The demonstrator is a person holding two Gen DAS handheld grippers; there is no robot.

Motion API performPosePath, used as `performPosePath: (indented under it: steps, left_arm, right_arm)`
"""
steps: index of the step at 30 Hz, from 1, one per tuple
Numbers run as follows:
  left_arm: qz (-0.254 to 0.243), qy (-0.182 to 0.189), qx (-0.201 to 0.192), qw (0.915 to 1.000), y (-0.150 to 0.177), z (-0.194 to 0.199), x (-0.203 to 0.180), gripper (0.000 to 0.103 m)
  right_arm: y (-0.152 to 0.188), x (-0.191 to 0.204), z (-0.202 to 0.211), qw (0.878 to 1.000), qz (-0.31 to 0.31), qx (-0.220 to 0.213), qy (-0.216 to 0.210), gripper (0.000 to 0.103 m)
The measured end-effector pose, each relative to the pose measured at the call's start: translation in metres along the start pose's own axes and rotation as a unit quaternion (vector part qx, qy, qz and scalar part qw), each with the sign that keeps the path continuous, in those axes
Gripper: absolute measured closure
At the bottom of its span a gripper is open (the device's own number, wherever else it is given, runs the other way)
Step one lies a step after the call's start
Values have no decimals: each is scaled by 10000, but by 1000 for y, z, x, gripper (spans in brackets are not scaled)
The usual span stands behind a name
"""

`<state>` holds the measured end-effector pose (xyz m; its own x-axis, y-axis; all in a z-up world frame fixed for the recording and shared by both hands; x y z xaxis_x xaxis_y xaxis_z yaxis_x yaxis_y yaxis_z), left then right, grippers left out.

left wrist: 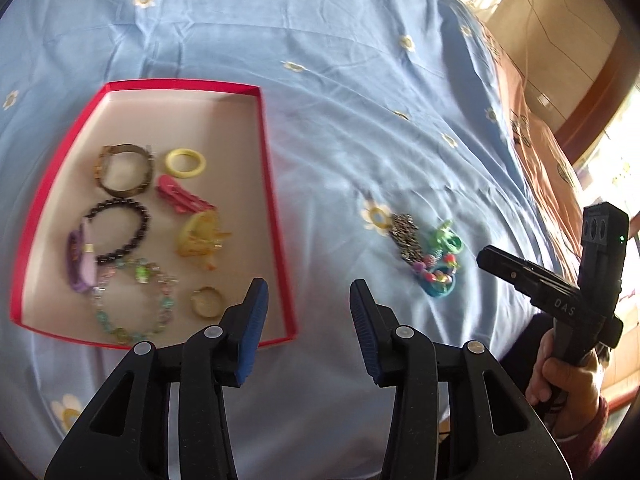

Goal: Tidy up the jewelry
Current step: 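Move both tools back over the remaining jewelry pile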

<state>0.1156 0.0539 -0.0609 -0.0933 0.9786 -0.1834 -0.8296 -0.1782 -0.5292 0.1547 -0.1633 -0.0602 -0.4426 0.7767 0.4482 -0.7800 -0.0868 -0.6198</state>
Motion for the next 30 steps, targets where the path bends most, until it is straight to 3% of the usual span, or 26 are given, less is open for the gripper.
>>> performPosePath:
  steps: [14,30]
  left_arm:
    - [-549,460,292,9970,1,-23,-67,62]
    - [-1004,709,690,9900,-5,-69,-117,64]
  right_arm:
    - [0,-27,15,9996,-152,-157,159,58]
    - [-9,-46,-28,9995,-145,238,179,61]
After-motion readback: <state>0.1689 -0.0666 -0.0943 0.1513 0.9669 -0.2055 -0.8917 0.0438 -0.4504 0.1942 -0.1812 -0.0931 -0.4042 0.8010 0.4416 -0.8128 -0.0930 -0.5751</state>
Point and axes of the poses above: each gripper's, at about its wrist camera, not at the fingertips, and z roughly against the way its jaws point, x to its left, y to its underside, the point moved 6 cm from there along -z, roughly the way its jaws point, and after that the axes turned 9 degrees about -y, right-handed, at the moved point
